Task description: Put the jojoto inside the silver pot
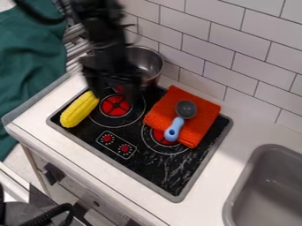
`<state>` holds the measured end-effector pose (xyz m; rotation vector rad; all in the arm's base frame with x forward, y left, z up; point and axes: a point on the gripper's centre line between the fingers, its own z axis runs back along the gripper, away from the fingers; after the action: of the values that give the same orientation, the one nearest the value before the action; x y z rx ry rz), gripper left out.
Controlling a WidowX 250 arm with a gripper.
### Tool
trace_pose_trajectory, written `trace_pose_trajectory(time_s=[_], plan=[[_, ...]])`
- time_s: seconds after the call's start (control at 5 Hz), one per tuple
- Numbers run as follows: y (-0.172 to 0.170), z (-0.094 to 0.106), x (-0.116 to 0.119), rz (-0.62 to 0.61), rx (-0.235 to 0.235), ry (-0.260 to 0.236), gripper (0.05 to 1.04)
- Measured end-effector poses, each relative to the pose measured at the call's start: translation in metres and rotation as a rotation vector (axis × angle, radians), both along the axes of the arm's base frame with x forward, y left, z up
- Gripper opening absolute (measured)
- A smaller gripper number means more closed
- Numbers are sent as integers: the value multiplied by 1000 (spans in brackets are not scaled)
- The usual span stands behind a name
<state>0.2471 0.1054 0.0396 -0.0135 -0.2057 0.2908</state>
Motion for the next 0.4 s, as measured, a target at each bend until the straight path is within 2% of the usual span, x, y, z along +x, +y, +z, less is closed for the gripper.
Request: trace_pose_trajectory(time_s=[0.2, 0.4], plan=[[24, -6, -6, -5, -7, -34, 1005], [36, -19, -5, -24, -30, 5, 1005]])
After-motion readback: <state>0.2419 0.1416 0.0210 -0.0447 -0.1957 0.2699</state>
